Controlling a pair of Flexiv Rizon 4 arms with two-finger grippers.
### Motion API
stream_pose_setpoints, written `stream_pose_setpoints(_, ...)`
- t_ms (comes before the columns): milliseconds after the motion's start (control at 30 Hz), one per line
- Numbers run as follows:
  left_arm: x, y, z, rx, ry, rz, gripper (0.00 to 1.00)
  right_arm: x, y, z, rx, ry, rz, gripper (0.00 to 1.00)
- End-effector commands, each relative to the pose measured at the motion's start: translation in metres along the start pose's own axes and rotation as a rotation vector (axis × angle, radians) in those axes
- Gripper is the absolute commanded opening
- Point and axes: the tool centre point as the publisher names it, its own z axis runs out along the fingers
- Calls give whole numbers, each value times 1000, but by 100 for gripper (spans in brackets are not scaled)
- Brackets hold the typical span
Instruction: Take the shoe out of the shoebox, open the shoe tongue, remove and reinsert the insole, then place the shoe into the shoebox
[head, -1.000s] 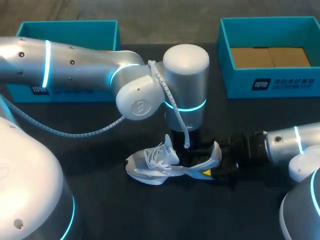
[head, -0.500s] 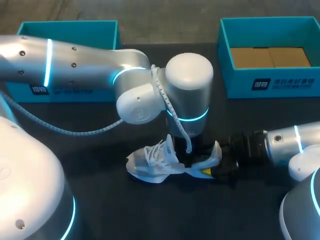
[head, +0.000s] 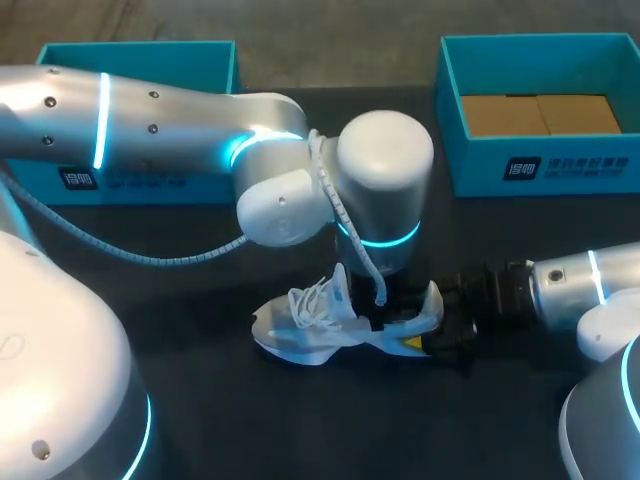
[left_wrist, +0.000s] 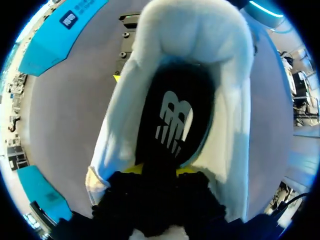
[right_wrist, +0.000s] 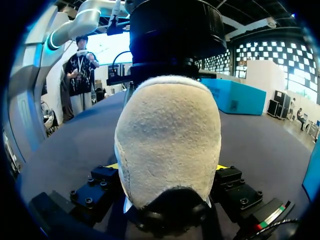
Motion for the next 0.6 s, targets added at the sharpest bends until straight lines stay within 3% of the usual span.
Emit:
stream_pose_setpoints(33, -3, -3, 16, 0, -51, -11, 0, 6, 2, -1, 3, -1, -3, 0)
stream_pose_setpoints(333, -11, 9, -11, 47, 4, -21, 0, 6, 2, -1, 3, -1, -3, 0)
stream_pose_setpoints(600, -7, 19, -32, 118, 183, 28, 0, 6, 2, -1, 3, -1, -3, 0)
